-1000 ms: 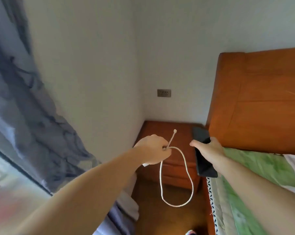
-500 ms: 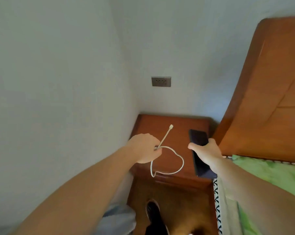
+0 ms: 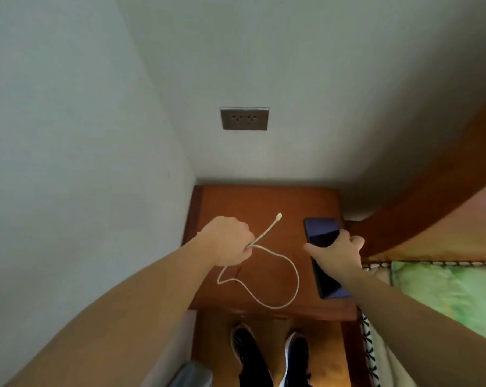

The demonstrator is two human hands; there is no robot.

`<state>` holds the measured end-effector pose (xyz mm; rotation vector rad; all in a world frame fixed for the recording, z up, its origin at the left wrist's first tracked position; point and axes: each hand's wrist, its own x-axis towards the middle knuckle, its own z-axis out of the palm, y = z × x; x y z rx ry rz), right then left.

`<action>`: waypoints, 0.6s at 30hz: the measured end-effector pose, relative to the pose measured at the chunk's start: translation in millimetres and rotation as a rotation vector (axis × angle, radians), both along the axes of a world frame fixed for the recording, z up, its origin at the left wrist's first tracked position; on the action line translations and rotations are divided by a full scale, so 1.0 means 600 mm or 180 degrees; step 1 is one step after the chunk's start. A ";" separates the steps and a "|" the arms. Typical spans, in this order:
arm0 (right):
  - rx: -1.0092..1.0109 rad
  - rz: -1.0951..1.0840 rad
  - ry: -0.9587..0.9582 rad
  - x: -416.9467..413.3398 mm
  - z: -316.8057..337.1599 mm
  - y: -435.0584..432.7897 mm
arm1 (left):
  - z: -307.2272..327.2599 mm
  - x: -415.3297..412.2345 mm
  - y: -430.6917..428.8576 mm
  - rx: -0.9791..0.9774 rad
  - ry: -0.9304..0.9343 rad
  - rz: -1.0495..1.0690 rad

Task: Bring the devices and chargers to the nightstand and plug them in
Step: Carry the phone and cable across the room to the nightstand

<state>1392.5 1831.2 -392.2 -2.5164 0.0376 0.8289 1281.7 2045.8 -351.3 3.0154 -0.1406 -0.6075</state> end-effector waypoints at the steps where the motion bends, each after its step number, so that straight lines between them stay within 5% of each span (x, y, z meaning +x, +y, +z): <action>1: -0.0022 0.0008 -0.0005 0.006 -0.015 0.009 | -0.015 0.009 0.010 0.0025 0.0008 -0.0031; 18: -0.0849 0.0913 -0.0491 0.106 -0.308 0.081 | -0.280 0.096 0.083 0.0047 -0.0033 -0.0287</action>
